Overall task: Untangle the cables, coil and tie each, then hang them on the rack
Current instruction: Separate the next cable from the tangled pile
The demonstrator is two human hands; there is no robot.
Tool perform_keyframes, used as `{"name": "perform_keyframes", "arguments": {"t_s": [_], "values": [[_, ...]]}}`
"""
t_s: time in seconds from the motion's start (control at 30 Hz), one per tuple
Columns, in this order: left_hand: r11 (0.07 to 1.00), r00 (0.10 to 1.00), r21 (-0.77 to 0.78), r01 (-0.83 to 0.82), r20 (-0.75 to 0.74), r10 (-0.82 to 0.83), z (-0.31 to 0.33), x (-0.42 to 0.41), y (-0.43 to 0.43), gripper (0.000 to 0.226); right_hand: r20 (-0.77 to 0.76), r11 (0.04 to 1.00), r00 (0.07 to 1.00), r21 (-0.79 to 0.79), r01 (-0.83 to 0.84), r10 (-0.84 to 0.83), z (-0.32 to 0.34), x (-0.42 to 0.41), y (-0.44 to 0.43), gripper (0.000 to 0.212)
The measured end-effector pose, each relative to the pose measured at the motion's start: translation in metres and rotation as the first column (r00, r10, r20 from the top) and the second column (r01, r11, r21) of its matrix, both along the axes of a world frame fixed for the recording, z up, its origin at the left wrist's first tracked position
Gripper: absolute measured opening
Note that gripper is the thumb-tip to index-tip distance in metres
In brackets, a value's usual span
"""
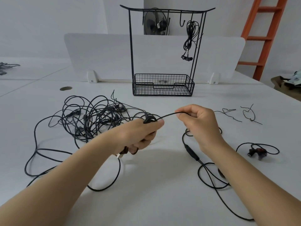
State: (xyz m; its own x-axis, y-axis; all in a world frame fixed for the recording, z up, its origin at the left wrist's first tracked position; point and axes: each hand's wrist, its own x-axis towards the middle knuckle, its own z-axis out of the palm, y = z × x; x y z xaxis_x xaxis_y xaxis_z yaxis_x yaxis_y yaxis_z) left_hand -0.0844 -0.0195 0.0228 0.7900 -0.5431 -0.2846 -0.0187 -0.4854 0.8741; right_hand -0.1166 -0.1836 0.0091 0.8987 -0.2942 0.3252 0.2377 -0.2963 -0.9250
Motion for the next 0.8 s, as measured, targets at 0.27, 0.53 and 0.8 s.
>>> {"name": "perform_keyframes", "arguments": {"t_s": [0.27, 0.53, 0.8], "values": [[0.785, 0.956, -0.546, -0.293, -0.163, 0.244, -0.008, 0.015, 0.004, 0.045, -0.092, 0.826, 0.995, -0.563, -0.034, -0.022, -0.005, 0.0, -0.003, 0.019], [0.491, 0.872, -0.721, -0.489, -0.399, 0.284, -0.009, 0.022, 0.006, 0.051, -0.195, 0.437, 0.975, -0.871, -0.224, 0.11, -0.007, -0.011, 0.018, 0.028], [0.389, 0.882, -0.794, -0.466, -0.382, 0.276, -0.004, 0.026, 0.009, 0.06, 0.033, 0.385, 0.987, -0.918, 0.091, -0.156, -0.009, 0.001, -0.008, 0.026]]}}
